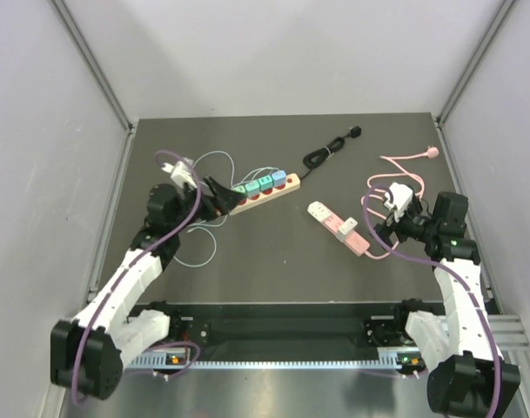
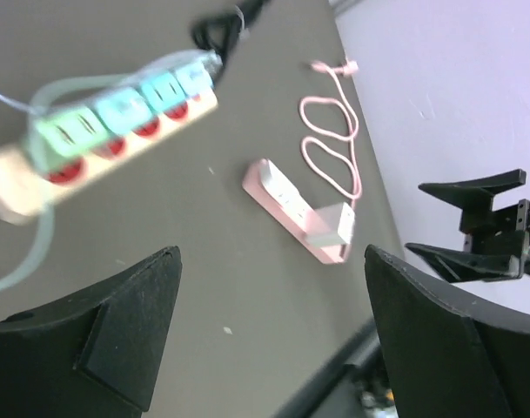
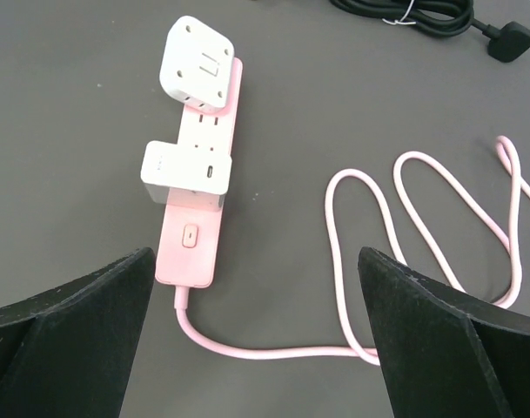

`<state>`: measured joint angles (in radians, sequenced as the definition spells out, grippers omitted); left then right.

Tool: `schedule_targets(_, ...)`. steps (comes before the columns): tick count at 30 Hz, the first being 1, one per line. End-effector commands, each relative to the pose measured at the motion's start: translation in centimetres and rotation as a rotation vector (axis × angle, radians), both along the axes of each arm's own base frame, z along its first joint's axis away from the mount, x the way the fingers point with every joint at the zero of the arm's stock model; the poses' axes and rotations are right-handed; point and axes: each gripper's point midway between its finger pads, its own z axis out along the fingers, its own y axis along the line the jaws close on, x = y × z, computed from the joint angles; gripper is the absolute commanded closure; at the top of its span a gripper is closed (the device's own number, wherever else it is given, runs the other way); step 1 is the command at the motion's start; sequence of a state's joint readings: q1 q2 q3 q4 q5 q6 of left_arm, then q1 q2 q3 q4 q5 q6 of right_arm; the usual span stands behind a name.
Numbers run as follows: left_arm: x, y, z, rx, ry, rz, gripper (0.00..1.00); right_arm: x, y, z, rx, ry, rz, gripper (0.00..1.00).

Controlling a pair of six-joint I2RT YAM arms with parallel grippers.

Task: Pull the plug off the socket

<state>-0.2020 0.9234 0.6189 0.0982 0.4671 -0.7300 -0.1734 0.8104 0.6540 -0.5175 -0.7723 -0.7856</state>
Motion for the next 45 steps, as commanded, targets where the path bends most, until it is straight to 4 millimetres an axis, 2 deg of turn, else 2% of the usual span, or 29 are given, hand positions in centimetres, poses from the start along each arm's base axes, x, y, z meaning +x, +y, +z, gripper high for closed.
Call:
schedule_targets(1,-0.2,-4.8,1.5,-0.161,0.05,-0.067,0.1,-0.2,0.3,0.6,-0.019,-0.048,0.045,0.0)
schedule_targets(3,-0.6,-7.3,1.1,-0.175,0.098,-0.077,0.12,-0.2,0.3,0.4,-0.02,-0.041,0.049,0.0)
schedule_targets(4,0.0,-8.0,0.0,-0.173,0.14,-0.058,0.14,-0.3,0.3,0.2,-0.021,-0.031,0.052,0.0)
schedule_targets(5,0.7,-8.4,0.1,-0.182,0.146,-0.018,0.17,-0.4,0.3,0.1,-0.025,-0.025,0.054,0.0)
schedule_targets(6,0.5,-9.7,-0.2,-0.201,0.186,-0.02,0.19,-0.4,0.3,0.0,-0.029,-0.018,0.059,0.0)
schedule_targets(7,1.0,-10.5,-1.8,-0.188,0.233,-0.006,0.19,-0.5,0.3,-0.2,-0.033,-0.009,0.067,0.0)
schedule_targets(9,1.5,-12.2,-2.0,-0.204,0.272,0.019,0.21,-0.7,0.2,-0.6,-0.038,0.02,0.068,0.0)
schedule_targets(10,1.9,-13.1,-3.7,-0.183,0.314,0.027,0.21,-0.6,0.1,-0.7,-0.042,0.022,0.07,0.0)
schedule_targets(12,2.2,-15.0,-3.9,-0.19,0.353,0.03,0.23,-0.7,0.0,-1.1,-0.049,0.034,0.068,0.0)
schedule_targets(13,2.5,-15.9,-5.5,-0.168,0.389,0.034,0.23,-0.7,0.0,-1.1,-0.051,0.033,0.068,0.0)
schedule_targets(15,3.1,-17.7,-6.8,-0.161,0.43,0.04,0.25,-0.8,0.0,-1.1,-0.056,0.029,0.07,0.0)
schedule_targets(17,3.6,-18.7,-7.7,-0.159,0.449,0.055,0.26,-0.8,-0.1,-1.2,-0.058,0.03,0.07,0.0)
schedule_targets(18,3.8,-19.5,-7.4,-0.174,0.453,0.058,0.27,-0.8,0.0,-1.2,-0.058,0.028,0.073,0.0)
schedule_targets(19,4.4,-19.7,-8.7,-0.16,0.465,0.09,0.27,-0.9,0.0,-1.3,-0.059,0.031,0.073,0.0)
schedule_targets(21,4.8,-20.9,-9.3,-0.15,0.473,0.095,0.28,-0.9,-0.1,-1.4,-0.059,0.036,0.074,0.0)
schedule_targets(26,6.1,-22.0,-10.7,-0.123,0.505,0.16,0.28,-1.0,0.0,-1.3,-0.058,0.035,0.08,0.0)
schedule_targets(33,6.6,-23.2,-13.1,-0.092,0.538,0.196,0.31,-1.1,0.0,-1.3,-0.055,0.033,0.082,0.0)
schedule_targets(45,7.1,-24.9,-14.3,-0.094,0.56,0.207,0.33,-1.1,-0.2,-1.3,-0.054,0.034,0.079,0.0)
